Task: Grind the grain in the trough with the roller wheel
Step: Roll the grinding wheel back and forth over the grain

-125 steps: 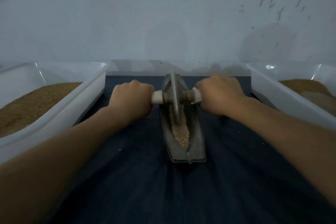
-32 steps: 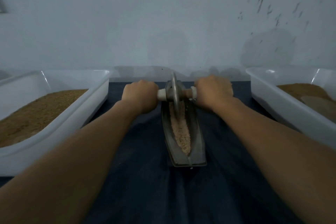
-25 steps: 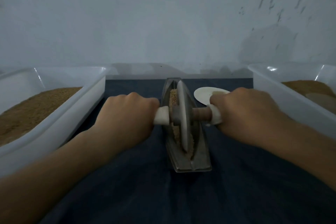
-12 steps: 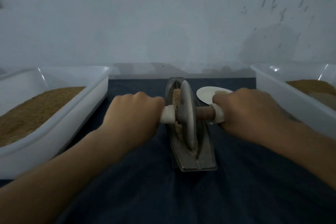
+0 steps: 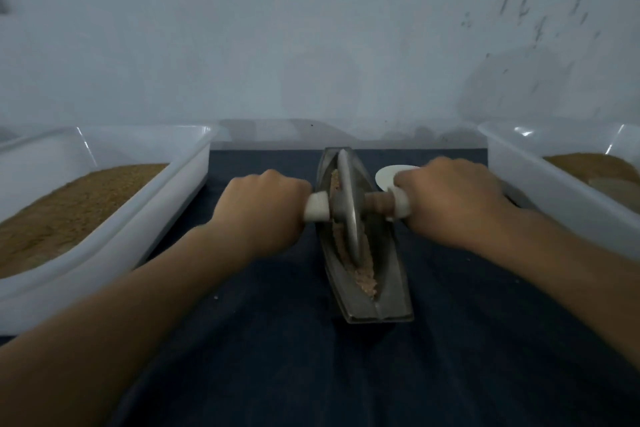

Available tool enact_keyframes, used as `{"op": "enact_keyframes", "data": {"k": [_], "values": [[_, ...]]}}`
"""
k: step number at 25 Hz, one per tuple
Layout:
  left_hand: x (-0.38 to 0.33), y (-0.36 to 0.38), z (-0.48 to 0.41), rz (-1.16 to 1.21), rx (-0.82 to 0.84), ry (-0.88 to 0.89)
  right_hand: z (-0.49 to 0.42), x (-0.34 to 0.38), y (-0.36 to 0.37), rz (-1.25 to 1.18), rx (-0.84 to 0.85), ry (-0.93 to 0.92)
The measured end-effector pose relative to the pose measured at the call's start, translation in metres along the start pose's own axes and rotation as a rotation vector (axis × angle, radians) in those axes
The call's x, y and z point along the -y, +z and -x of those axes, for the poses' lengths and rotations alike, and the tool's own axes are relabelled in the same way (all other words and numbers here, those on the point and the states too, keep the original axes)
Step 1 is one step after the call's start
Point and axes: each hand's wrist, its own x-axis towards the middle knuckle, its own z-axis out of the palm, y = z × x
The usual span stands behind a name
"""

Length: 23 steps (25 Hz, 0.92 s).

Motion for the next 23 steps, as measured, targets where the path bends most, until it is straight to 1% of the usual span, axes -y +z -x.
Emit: {"op": "enact_keyframes", "data": {"k": [1, 2, 4, 5, 6, 8, 9, 10, 11, 12, 14, 15, 16, 17, 19, 20, 21, 23], "values": [[0.002, -0.003, 0.017, -0.004, -0.094, 0.059, 0.018, 0.000, -0.004, 0.026, -0.106, -0.024], [0.006, -0.007, 0.023, -0.015, -0.147, 0.101, 0.027, -0.003, -0.005, 0.043, -0.185, -0.036], [0.006, -0.006, 0.019, -0.065, -0.098, 0.075, 0.021, -0.001, -0.002, 0.066, -0.167, -0.005], [0.001, 0.000, 0.013, -0.075, -0.044, 0.017, 0.011, 0.004, 0.001, 0.087, -0.095, 0.037], [-0.004, 0.004, -0.002, -0.062, 0.022, -0.066, -0.004, 0.008, 0.004, 0.059, -0.014, 0.083], [-0.010, 0.003, -0.032, -0.054, 0.123, -0.167, -0.032, 0.010, 0.007, -0.077, 0.187, 0.184], [-0.010, 0.002, -0.041, -0.052, 0.170, -0.179, -0.041, 0.008, 0.009, -0.142, 0.263, 0.200], [-0.010, 0.001, -0.042, -0.052, 0.182, -0.164, -0.041, 0.007, 0.007, -0.163, 0.306, 0.196], [-0.009, -0.001, -0.034, -0.051, 0.177, -0.133, -0.033, 0.006, 0.002, -0.135, 0.297, 0.160], [-0.007, -0.003, -0.020, -0.028, 0.136, -0.097, -0.018, 0.004, -0.001, -0.079, 0.198, 0.094], [0.000, -0.007, 0.016, -0.006, -0.016, 0.034, 0.016, 0.000, -0.011, 0.041, -0.069, -0.015], [0.004, -0.013, 0.029, 0.001, -0.090, 0.084, 0.030, -0.002, -0.018, 0.059, -0.156, -0.044], [0.009, -0.016, 0.031, -0.009, -0.146, 0.118, 0.036, -0.006, -0.020, 0.051, -0.189, -0.060], [0.010, -0.016, 0.028, -0.028, -0.162, 0.116, 0.037, -0.008, -0.019, 0.058, -0.170, -0.049], [0.002, -0.004, 0.022, -0.067, -0.064, 0.035, 0.023, 0.003, -0.012, 0.103, -0.076, 0.016], [-0.002, 0.004, 0.010, -0.059, -0.006, -0.047, 0.009, 0.008, -0.006, 0.116, -0.026, 0.052], [-0.006, 0.009, -0.007, -0.051, 0.053, -0.120, -0.008, 0.012, 0.000, 0.052, 0.029, 0.093], [-0.007, 0.007, -0.037, -0.052, 0.146, -0.159, -0.034, 0.011, 0.008, -0.096, 0.213, 0.199]]}}
